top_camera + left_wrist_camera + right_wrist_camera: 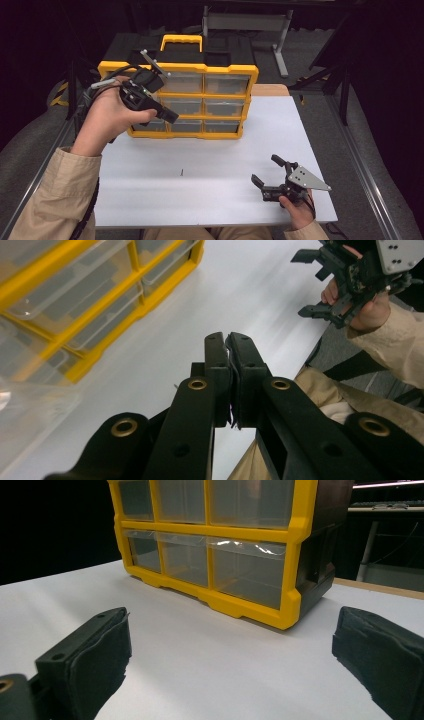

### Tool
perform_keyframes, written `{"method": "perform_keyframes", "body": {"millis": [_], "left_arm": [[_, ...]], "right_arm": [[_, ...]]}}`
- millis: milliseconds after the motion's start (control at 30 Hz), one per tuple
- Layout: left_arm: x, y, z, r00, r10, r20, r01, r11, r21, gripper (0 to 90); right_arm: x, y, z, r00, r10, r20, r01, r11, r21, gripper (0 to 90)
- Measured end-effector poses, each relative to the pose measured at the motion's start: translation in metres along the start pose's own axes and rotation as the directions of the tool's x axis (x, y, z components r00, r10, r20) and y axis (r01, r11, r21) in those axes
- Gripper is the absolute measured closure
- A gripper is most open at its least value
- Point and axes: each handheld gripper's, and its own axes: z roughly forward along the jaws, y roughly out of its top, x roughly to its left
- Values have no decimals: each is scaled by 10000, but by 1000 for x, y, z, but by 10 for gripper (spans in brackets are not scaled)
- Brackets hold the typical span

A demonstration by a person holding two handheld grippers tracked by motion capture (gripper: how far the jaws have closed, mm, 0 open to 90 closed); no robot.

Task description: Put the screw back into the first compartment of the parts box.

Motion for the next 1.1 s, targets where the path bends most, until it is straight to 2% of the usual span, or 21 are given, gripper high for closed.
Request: {"method": "perform_keyframes", "body": {"millis": [133,333,367,500,700,767,833,867,900,967,1000,1100], "left_arm": [[5,4,-15,9994,-144,-307,139,9998,-162,878],[13,6,-28,9981,-493,-364,478,9981,-396,878],[17,8,-35,9969,-659,-430,636,9966,-519,878],[24,8,-41,9939,-905,-636,865,9942,-638,878],[48,2,-45,9818,-1570,-1067,1480,9851,-872,877],[55,-1,-45,9751,-1718,-1402,1599,9828,-923,877],[60,-3,-46,9703,-1919,-1476,1791,9792,-955,877],[60,-3,-46,9703,-1919,-1476,1791,9792,-955,877],[65,-5,-48,9657,-2031,-1617,1889,9770,-991,878],[68,-5,-49,9639,-2077,-1667,1919,9757,-1059,877],[70,-6,-51,9598,-2165,-1788,1996,9739,-1079,877],[76,-7,-51,9533,-2141,-2128,1949,9749,-1081,877]], "right_arm": [[0,0,0,10000,8,12,-8,10000,-6,27],[0,0,0,10000,37,-8,-37,10000,-30,27],[0,0,0,10000,12,3,-12,10000,-13,27],[0,0,0,10000,-15,6,15,10000,-8,27],[0,0,-1,10000,-22,17,22,10000,-26,27],[0,1,-1,10000,-22,7,22,10000,-24,27],[0,1,-1,10000,-14,6,14,10000,-27,27],[0,1,-1,10000,-21,3,21,10000,-24,27],[0,1,-1,10000,-28,-2,28,10000,-30,27],[0,1,-1,10000,-34,7,34,10000,-12,27],[0,1,-1,10000,-34,8,34,10000,-16,27],[0,1,-1,10000,-4,0,4,10000,-21,27]]}}
